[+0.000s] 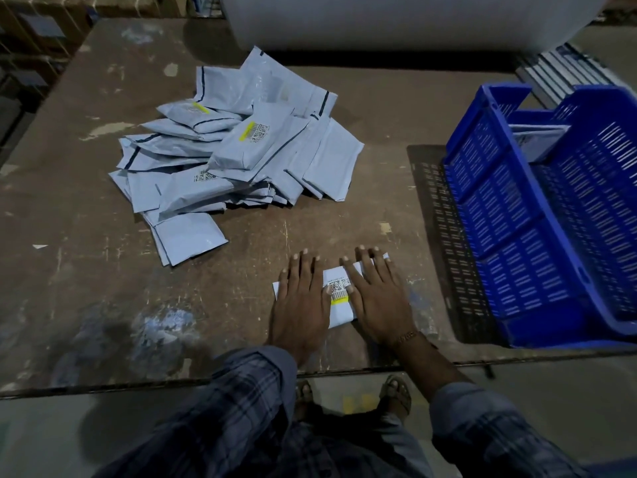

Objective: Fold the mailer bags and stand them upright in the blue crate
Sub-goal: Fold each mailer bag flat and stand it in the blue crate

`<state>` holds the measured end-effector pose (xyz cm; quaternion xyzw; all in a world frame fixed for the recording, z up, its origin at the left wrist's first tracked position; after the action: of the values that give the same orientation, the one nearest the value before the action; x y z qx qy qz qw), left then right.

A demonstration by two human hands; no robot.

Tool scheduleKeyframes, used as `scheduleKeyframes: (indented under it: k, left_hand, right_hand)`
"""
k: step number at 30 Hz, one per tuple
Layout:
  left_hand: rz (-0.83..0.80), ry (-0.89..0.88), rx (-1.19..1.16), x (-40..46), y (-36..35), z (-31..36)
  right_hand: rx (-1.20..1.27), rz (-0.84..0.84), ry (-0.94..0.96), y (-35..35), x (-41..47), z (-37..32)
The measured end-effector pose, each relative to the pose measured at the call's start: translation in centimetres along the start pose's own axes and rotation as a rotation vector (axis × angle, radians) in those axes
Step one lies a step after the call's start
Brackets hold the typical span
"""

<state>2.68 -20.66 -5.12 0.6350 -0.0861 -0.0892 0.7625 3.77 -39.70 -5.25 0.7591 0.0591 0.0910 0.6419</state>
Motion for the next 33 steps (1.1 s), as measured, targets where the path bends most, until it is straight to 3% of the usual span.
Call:
scheduleKeyframes:
  k: [18, 33]
  left_hand:
    - [-0.012, 0.037, 0.02, 1.1, -0.6, 0.8]
    - [-0.026, -0.21, 0.053, 0.3, 0.7, 0.4]
  right_hand:
    - [0.015, -0.049, -0.014, -0.3, 1.9, -0.6]
    - [0.011, -0.027, -0.075, -0.5, 0.6, -1.1]
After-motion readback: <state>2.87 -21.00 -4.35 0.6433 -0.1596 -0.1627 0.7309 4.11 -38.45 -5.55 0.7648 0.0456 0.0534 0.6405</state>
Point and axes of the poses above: each hand's wrist, its own x-axis towards the middle knuckle, its own y-axis out of the back of the hand, z = x × y, the point moved 1 cm from there along x, towards the middle knuckle, and after that the axes turned 4 degrees about -y, right-handed, at the moved point
